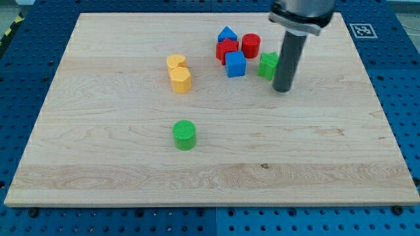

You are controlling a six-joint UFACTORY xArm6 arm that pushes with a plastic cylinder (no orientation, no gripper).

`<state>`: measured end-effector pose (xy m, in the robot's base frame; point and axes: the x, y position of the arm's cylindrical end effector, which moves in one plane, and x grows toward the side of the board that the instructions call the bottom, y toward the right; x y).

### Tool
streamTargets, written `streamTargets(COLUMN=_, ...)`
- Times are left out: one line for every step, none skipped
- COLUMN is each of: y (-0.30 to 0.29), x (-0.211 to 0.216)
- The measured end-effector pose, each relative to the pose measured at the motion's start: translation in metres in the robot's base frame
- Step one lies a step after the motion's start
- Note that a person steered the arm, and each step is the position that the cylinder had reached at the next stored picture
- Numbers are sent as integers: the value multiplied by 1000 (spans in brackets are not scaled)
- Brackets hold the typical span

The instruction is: Place the green star at the bottom of the red circle

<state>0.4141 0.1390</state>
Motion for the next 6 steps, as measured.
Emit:
streamTargets(y=17, x=-33)
streamTargets(y=-3, x=-39)
streamTargets(y=-30, x=-48)
streamTargets(y=-25, x=-73)
streamTargets(y=-11, x=-59)
streamTargets(y=-7, x=-2)
